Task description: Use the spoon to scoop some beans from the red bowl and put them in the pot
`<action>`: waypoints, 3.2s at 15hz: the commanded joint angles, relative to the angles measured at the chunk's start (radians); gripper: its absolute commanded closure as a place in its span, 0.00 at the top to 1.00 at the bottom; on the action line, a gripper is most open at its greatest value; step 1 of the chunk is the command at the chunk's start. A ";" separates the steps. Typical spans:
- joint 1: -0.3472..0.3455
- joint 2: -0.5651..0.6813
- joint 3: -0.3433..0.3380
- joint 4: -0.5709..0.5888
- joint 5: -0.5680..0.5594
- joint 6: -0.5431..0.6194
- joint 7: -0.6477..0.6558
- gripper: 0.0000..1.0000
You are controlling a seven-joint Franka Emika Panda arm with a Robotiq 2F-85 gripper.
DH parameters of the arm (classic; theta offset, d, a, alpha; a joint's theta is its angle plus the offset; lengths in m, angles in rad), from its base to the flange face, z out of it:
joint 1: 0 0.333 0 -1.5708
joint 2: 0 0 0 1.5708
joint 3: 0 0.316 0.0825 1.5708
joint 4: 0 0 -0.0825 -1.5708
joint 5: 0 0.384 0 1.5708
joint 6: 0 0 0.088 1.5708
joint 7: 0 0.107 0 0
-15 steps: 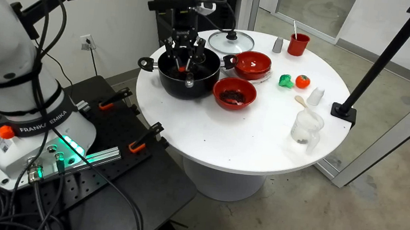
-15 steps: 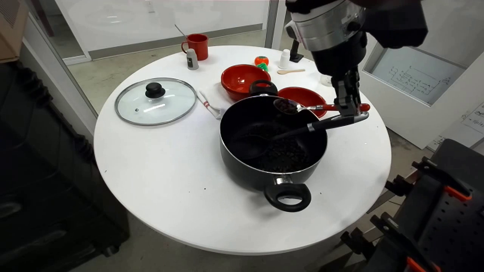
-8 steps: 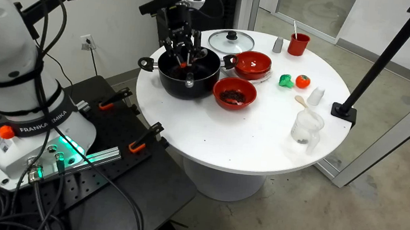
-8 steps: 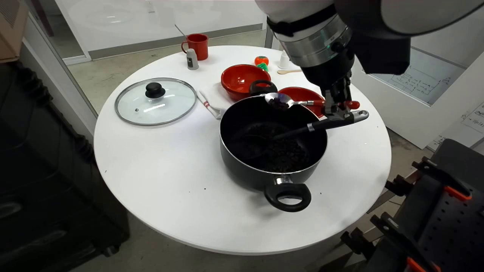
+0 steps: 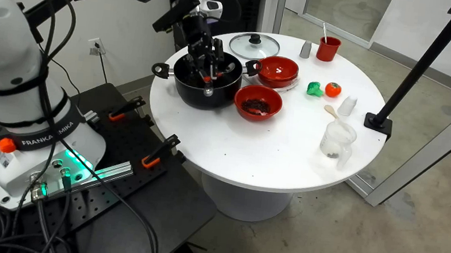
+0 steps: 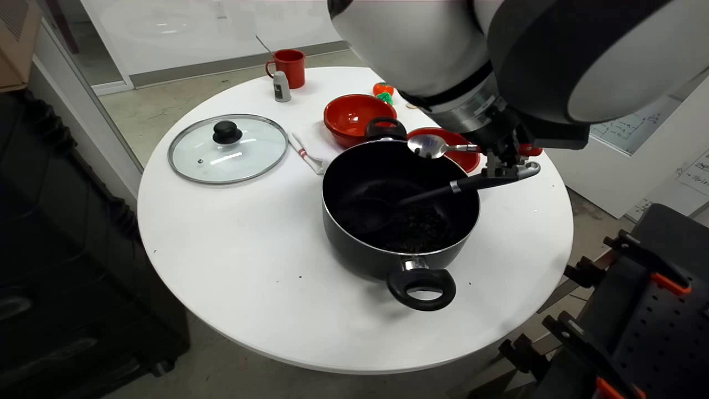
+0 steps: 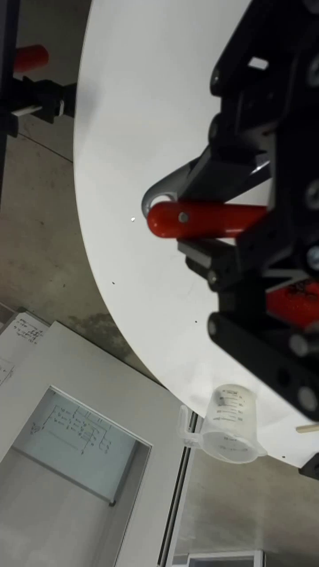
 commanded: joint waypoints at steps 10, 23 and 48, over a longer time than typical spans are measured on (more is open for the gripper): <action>-0.040 -0.026 0.005 -0.014 0.047 0.046 -0.038 0.06; -0.322 -0.083 -0.167 0.129 0.503 0.139 -0.662 0.06; -0.517 0.298 -0.253 0.246 0.576 0.635 -0.843 0.06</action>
